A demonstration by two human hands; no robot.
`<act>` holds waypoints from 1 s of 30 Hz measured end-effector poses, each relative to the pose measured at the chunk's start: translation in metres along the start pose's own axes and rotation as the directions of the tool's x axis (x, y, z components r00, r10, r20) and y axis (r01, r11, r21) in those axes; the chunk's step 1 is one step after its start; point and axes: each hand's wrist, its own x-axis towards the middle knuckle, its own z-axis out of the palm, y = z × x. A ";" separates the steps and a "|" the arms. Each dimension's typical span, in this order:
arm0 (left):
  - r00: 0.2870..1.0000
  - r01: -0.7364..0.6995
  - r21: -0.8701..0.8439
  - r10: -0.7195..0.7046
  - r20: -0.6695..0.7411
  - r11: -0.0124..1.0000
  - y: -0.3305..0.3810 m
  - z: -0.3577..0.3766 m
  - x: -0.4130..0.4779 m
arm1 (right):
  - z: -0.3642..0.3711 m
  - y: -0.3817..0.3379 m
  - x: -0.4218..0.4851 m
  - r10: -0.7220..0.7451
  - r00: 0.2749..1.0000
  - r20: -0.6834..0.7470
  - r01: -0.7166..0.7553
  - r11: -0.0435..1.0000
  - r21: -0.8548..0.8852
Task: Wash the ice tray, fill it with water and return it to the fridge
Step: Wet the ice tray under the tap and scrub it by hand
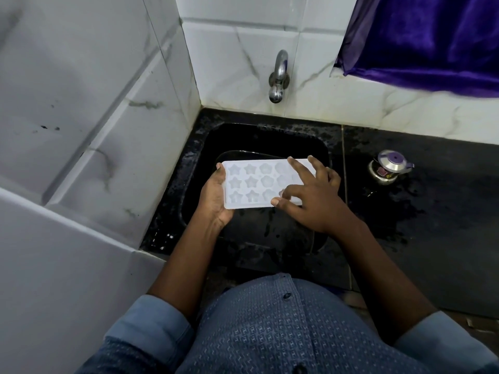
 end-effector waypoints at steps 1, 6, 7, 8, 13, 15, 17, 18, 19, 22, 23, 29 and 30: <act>1.000 0.005 -0.002 -0.005 0.005 1.000 0.000 0.000 0.001 | 0.000 0.000 0.000 -0.001 1.000 -0.005 0.001 1.000 -0.005; 1.000 -0.004 0.005 0.004 0.000 1.000 0.001 0.001 0.004 | 0.001 0.003 0.001 0.007 1.000 0.016 -0.007 1.000 -0.021; 1.000 -0.001 0.002 0.001 0.002 1.000 0.001 0.001 0.004 | 0.002 0.002 0.002 0.004 1.000 0.006 -0.004 1.000 -0.019; 1.000 0.000 0.000 0.000 0.006 1.000 0.001 0.002 0.004 | 0.002 0.002 0.002 0.003 1.000 -0.004 -0.003 1.000 -0.021; 1.000 -0.014 0.006 0.014 0.013 1.000 0.003 0.002 0.007 | 0.001 0.003 0.005 0.004 1.000 -0.004 -0.004 0.999 -0.037; 1.000 -0.009 0.001 0.008 0.007 1.000 0.003 0.002 0.008 | 0.002 0.003 0.005 0.000 1.000 -0.012 0.000 0.999 -0.040; 1.000 -0.007 0.005 0.007 0.015 1.000 0.002 0.003 0.009 | 0.003 0.004 0.006 0.002 1.000 -0.008 -0.002 0.999 -0.036; 1.000 -0.008 0.010 0.008 0.015 1.000 0.002 0.003 0.010 | 0.003 0.004 0.006 0.001 1.000 -0.008 -0.002 1.000 -0.031; 1.000 -0.007 0.011 0.007 0.013 1.000 0.001 0.003 0.010 | 0.003 0.004 0.005 -0.003 1.000 -0.017 0.003 1.000 -0.027; 1.000 -0.001 0.000 0.001 0.003 1.000 0.000 0.002 0.010 | 0.004 0.003 0.005 -0.038 0.995 -0.094 0.037 0.999 -0.011; 1.000 0.002 -0.003 -0.002 0.011 1.000 0.000 0.002 0.010 | 0.005 0.002 0.005 -0.049 0.993 -0.107 0.049 0.999 -0.004; 0.999 0.012 0.000 -0.012 0.033 1.000 -0.001 0.008 0.007 | 0.013 -0.009 0.008 -0.084 0.996 -0.009 0.083 0.996 -0.040; 0.999 0.017 0.002 -0.018 0.035 1.000 -0.002 0.009 0.007 | 0.013 -0.010 0.009 -0.069 0.997 0.018 0.070 0.997 -0.045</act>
